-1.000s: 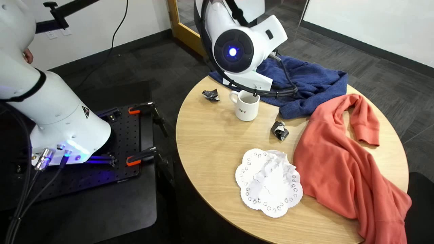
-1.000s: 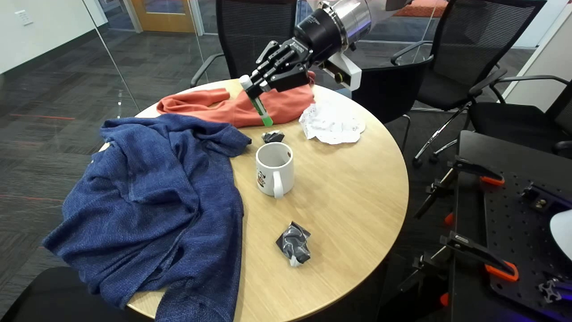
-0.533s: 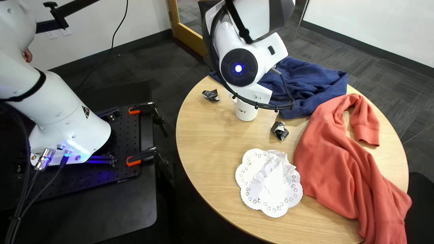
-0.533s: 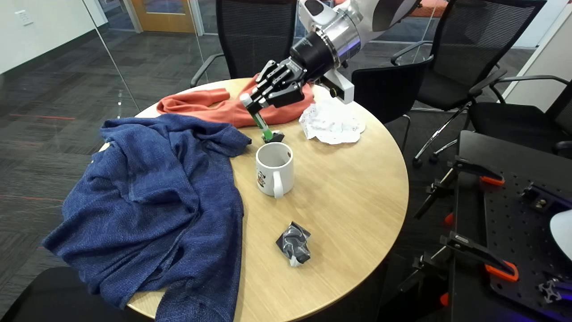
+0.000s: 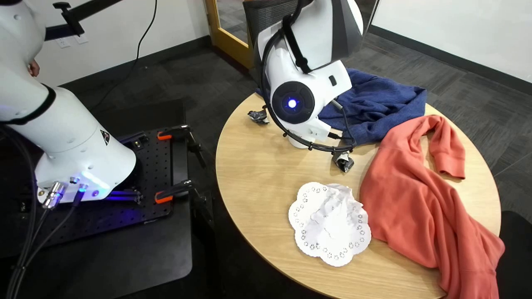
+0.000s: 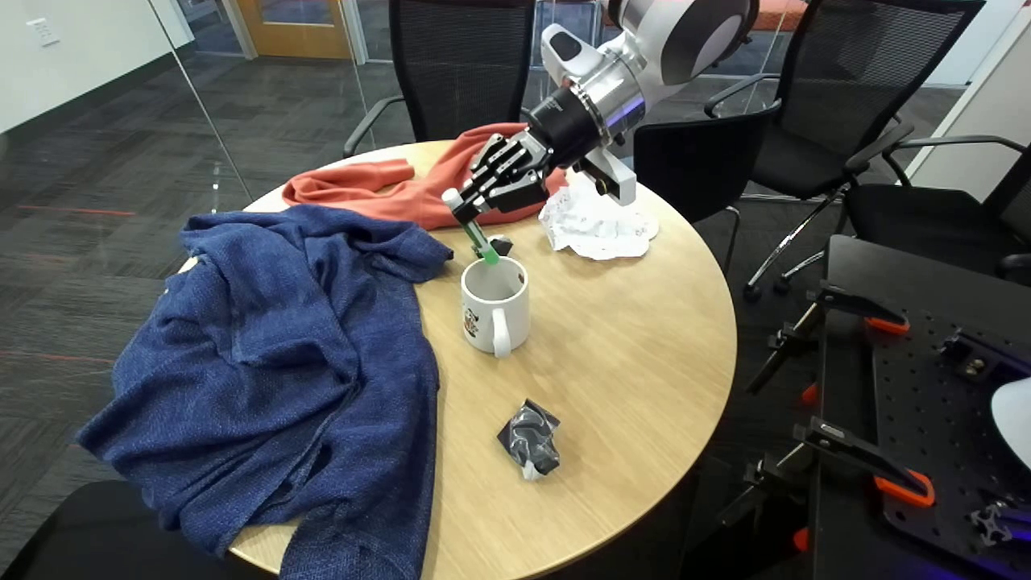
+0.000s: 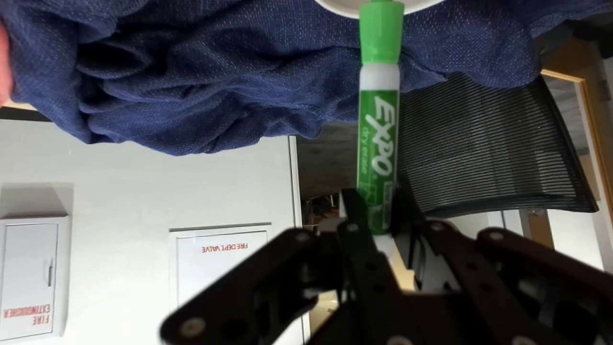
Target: Put the marker in the mug
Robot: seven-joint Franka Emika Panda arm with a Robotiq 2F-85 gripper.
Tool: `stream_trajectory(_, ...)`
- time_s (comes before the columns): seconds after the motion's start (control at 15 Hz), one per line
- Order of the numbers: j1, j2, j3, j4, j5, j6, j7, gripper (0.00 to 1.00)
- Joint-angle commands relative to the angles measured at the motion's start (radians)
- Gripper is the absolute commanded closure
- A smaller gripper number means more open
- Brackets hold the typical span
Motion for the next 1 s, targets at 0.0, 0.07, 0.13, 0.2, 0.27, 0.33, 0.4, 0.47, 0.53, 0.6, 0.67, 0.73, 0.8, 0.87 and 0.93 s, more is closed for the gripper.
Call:
stream_trajectory(0.0, -0.010, 0.035, -0.005, 0.020, 0.044, -0.037, -0.030, 0.95)
stream_trajectory(0.07, -0.011, 0.042, -0.006, 0.020, 0.051, -0.039, -0.029, 0.95)
stream_trajectory(0.13, -0.010, 0.049, -0.006, 0.019, 0.058, -0.039, -0.029, 0.95)
stream_trajectory(0.2, -0.010, 0.055, -0.007, 0.017, 0.064, -0.040, -0.029, 0.95)
stream_trajectory(0.27, -0.010, 0.061, -0.008, 0.016, 0.070, -0.040, -0.029, 0.95)
stream_trajectory(0.33, -0.010, 0.066, -0.008, 0.014, 0.077, -0.040, -0.029, 0.95)
stream_trajectory(0.4, -0.009, 0.071, -0.009, 0.013, 0.085, -0.041, -0.029, 0.95)
stream_trajectory(0.47, -0.008, 0.077, -0.009, 0.012, 0.091, -0.041, -0.028, 0.95)
stream_trajectory(0.53, -0.007, 0.081, -0.010, 0.011, 0.097, -0.041, -0.028, 0.95)
stream_trajectory(0.6, -0.006, 0.087, -0.010, 0.010, 0.104, -0.038, -0.028, 0.95)
stream_trajectory(0.67, -0.005, 0.092, -0.011, 0.009, 0.109, -0.038, -0.027, 0.95)
stream_trajectory(0.73, -0.004, 0.096, -0.011, 0.008, 0.113, -0.037, -0.025, 0.95)
stream_trajectory(0.8, -0.002, 0.100, -0.012, 0.007, 0.115, -0.034, -0.022, 0.95)
stream_trajectory(0.87, -0.001, 0.102, -0.013, 0.006, 0.119, -0.032, -0.020, 0.63)
stream_trajectory(0.93, -0.001, 0.104, -0.013, 0.005, 0.119, -0.033, -0.017, 0.53)
